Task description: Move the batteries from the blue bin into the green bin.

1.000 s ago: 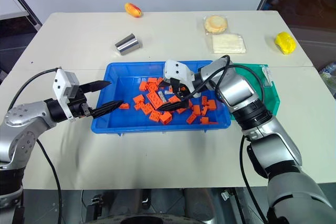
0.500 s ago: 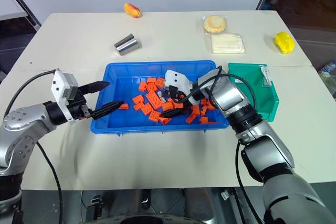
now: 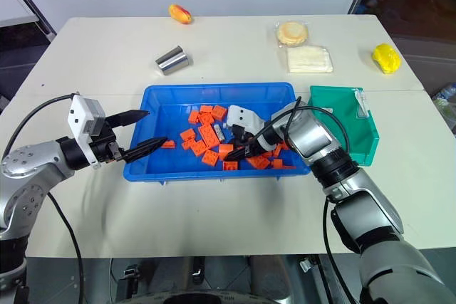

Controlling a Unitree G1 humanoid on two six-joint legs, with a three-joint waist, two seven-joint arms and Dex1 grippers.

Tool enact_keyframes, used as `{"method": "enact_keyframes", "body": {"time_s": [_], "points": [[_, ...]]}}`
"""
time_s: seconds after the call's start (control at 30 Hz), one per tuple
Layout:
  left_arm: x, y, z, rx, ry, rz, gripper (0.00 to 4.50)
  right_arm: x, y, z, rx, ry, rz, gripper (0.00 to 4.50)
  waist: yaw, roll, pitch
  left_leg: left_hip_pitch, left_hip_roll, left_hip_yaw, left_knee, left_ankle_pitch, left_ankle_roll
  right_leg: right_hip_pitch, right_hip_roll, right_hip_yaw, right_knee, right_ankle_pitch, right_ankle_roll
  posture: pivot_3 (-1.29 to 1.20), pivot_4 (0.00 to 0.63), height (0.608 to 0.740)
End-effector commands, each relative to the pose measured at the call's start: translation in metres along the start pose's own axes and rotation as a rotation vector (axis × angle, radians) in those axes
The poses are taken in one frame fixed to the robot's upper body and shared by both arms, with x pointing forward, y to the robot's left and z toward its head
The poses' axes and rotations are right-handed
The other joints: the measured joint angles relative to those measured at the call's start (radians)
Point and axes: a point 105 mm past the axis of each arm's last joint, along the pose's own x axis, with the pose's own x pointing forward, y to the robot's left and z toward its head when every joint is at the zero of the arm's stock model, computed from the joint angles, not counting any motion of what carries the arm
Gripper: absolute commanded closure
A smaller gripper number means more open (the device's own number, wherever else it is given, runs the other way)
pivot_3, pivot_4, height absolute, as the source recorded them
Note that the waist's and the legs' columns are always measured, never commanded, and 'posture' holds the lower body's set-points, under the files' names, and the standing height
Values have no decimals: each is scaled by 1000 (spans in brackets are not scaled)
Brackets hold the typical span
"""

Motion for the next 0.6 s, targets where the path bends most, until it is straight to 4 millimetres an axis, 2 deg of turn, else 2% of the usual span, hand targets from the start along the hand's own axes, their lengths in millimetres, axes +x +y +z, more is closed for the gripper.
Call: {"method": "enact_keyframes", "body": {"time_s": [0.03,0.23,0.3,0.43,0.6], "points": [[-3,1,10,38,-33,6,0,-4,10,12,-38,-41,27,3288,0,0,0,0,0,0,0,0,0,0,0,0,0,0,0,0,150,740],[-3,2,9,39,-28,4,0,-15,38,11,-89,-34,118,3288,3,0,0,0,0,0,0,0,0,0,0,0,0,0,0,0,150,740],[-3,2,8,39,-29,3,0,-16,35,10,-108,-22,94,3288,2,0,0,0,0,0,0,0,0,0,0,0,0,0,0,0,150,740],[-1,3,9,41,-33,2,0,-15,11,17,-150,-27,-22,3288,-2,0,0,0,0,0,0,0,0,0,0,0,0,0,0,0,150,740],[0,4,10,45,-36,6,0,-14,3,20,-212,-15,-52,3288,1,0,0,0,0,0,0,0,0,0,0,0,0,0,0,0,150,740]]}}
